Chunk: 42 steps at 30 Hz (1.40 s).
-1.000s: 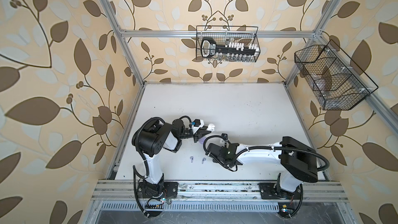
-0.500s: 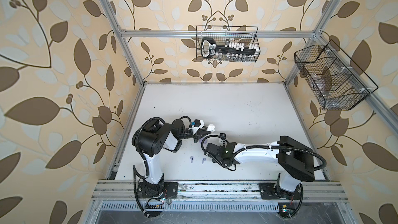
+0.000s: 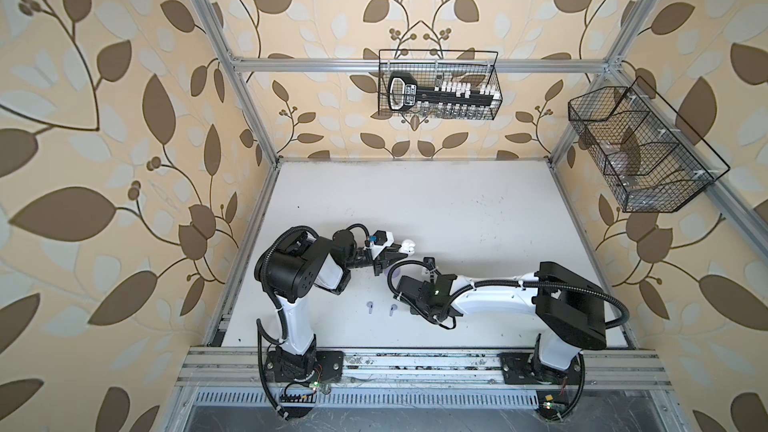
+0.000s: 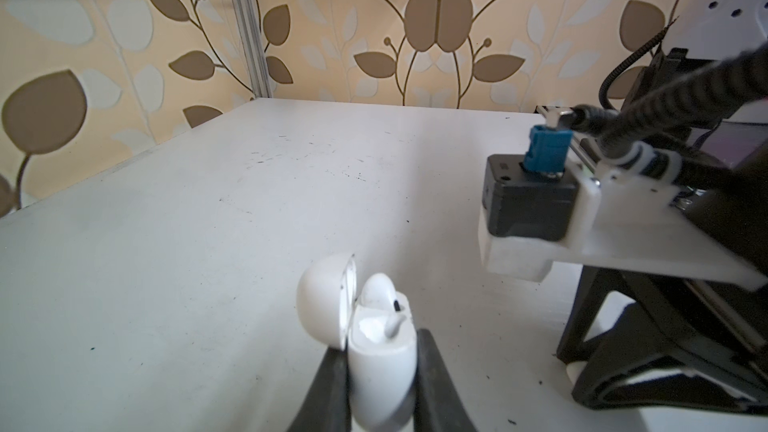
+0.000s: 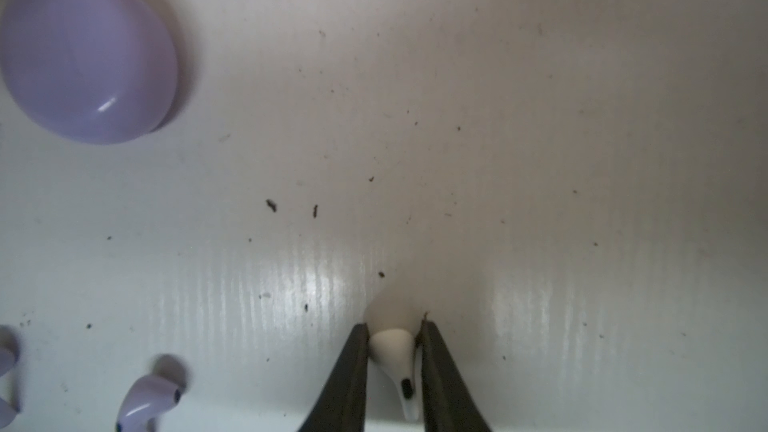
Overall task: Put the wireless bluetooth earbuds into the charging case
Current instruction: 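Close the right gripper on the white earbud and lift it, then carry the earbud with the right gripper to the case in the left gripper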
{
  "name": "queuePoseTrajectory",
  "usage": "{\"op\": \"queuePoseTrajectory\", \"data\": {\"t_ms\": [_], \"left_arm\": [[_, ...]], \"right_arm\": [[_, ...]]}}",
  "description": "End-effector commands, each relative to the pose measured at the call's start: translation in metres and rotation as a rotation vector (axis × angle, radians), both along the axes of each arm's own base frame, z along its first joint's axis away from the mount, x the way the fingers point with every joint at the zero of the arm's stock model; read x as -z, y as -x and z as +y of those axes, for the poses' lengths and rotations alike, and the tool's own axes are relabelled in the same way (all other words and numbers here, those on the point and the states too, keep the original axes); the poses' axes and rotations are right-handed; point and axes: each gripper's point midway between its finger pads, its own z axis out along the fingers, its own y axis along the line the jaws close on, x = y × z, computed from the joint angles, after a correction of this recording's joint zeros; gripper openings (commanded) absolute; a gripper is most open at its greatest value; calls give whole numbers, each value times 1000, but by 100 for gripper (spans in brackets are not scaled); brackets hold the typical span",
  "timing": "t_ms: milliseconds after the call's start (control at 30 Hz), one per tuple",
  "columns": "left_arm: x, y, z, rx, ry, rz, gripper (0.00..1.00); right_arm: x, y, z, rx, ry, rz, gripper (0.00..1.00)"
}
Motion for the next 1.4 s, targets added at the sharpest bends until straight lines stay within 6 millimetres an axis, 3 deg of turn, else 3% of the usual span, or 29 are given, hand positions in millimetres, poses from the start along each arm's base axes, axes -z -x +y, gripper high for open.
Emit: {"op": "queuePoseTrajectory", "data": {"t_ms": [0,700,1367], "left_arm": [[-13,3,-1,22,23,-75,0],[-12,4,-1,23,22,-75,0],[-13,3,0,22,23,-76,0]], "right_arm": [[6,2,-6,-1,50,17,24],[6,4,-8,-17,79,25,20],[-13,-4,-5,-15,41,-33,17]]}}
